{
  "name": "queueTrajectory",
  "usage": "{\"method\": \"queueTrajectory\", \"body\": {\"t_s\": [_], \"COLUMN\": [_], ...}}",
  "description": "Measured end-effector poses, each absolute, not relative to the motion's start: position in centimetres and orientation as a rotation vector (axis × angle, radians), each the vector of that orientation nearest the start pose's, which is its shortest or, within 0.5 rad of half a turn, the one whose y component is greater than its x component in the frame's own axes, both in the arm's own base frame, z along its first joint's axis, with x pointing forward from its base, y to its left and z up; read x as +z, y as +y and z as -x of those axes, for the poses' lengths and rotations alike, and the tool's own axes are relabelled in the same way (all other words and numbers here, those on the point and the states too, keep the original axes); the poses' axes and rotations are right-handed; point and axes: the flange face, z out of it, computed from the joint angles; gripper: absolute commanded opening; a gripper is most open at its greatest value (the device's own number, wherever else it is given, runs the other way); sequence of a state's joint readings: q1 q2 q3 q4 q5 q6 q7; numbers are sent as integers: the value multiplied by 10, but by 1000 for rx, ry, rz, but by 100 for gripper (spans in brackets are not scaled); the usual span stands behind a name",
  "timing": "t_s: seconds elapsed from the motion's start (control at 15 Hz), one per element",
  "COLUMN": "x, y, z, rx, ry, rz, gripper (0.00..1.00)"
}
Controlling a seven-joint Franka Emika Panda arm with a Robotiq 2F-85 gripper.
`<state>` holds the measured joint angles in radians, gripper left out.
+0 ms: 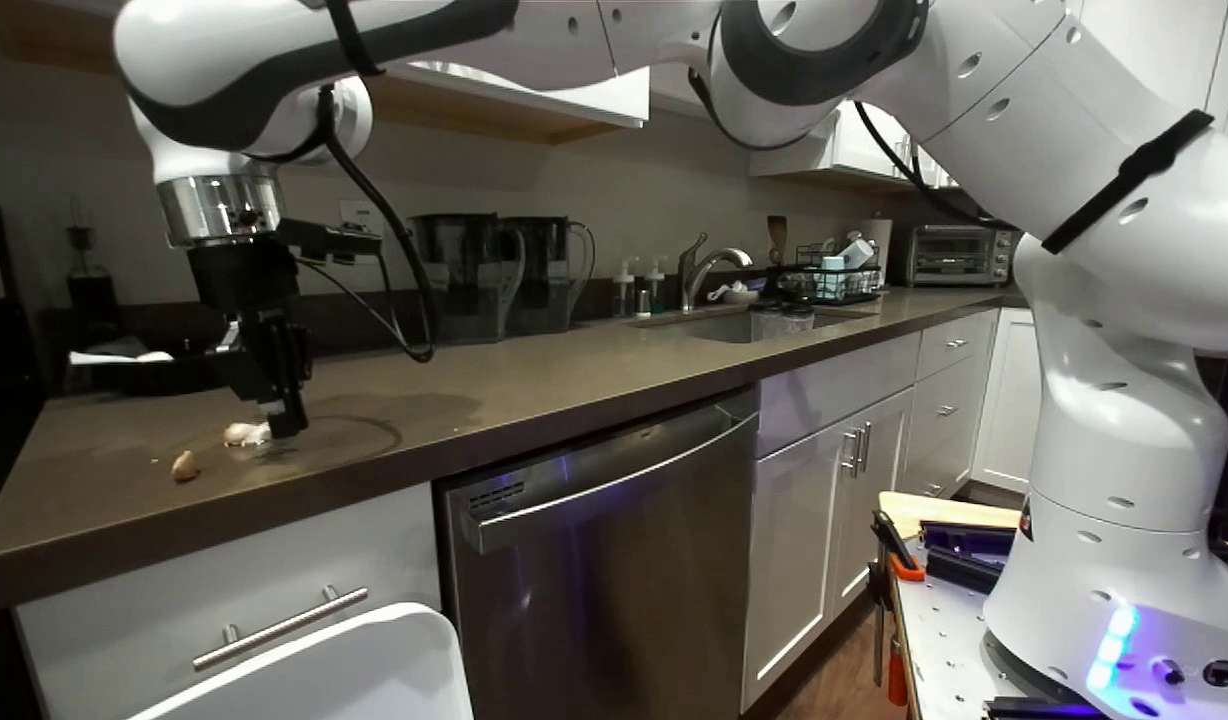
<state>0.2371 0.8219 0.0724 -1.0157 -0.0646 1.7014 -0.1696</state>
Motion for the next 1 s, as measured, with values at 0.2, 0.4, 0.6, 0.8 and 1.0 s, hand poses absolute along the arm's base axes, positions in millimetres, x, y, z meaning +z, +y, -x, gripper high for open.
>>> {"method": "queueTrajectory", "body": {"t_s": [0.2, 0.4, 0.6, 0.8, 1.0], "x": [371, 388, 394, 393, 384], "y": [225, 238, 250, 264, 281], "z": [-707, -683, -649, -614, -582], "rx": [201, 224, 284, 340, 377], "ry": [-806, -878, -1017, -1141, -1252], "rz": [3080, 3065, 3005, 2943, 2886], "gripper": [8, 8, 8, 8, 8]}}
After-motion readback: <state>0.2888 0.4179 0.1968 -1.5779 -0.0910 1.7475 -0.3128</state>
